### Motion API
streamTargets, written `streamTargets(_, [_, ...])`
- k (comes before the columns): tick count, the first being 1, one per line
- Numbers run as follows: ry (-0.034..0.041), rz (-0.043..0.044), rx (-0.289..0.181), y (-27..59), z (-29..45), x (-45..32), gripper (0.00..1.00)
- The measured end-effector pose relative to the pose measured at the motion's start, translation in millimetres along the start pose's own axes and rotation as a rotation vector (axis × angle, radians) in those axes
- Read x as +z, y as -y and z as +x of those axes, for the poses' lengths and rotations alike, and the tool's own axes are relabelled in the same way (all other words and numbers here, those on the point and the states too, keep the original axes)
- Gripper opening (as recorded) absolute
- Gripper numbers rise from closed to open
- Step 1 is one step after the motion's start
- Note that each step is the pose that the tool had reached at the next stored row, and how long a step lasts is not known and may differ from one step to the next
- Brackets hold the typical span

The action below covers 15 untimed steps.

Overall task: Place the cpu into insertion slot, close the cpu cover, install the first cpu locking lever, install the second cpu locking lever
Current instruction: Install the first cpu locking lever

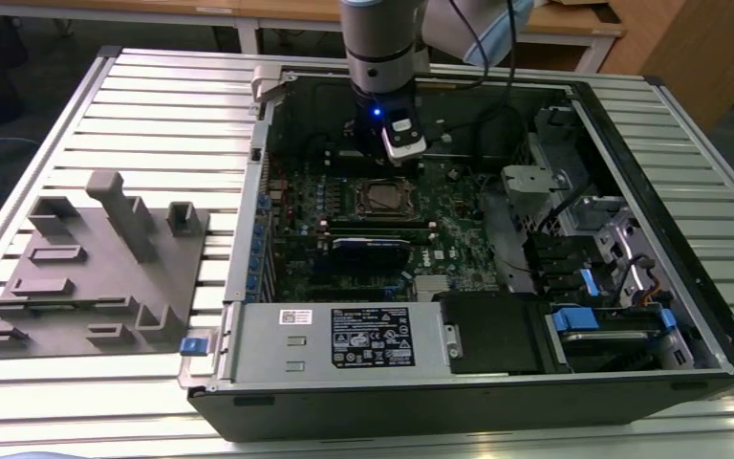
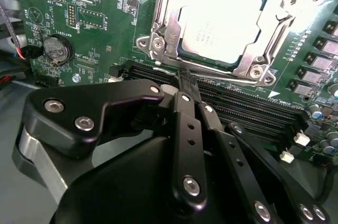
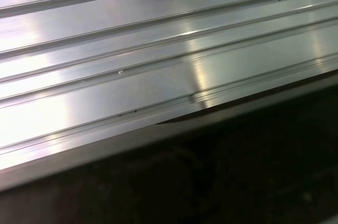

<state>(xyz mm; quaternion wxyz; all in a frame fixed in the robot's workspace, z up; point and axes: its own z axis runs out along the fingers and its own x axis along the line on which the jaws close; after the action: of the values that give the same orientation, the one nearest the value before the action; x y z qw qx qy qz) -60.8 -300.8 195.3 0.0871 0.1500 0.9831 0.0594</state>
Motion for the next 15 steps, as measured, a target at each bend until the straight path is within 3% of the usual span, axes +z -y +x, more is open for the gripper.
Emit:
streamTargets(5, [0.0149,-0.0065,-0.001,0.2,0.3,0.8,0.11])
streamTargets(15, [0.0186,-0.0079,-0.002,0.5,1.6,-0.6,0.11])
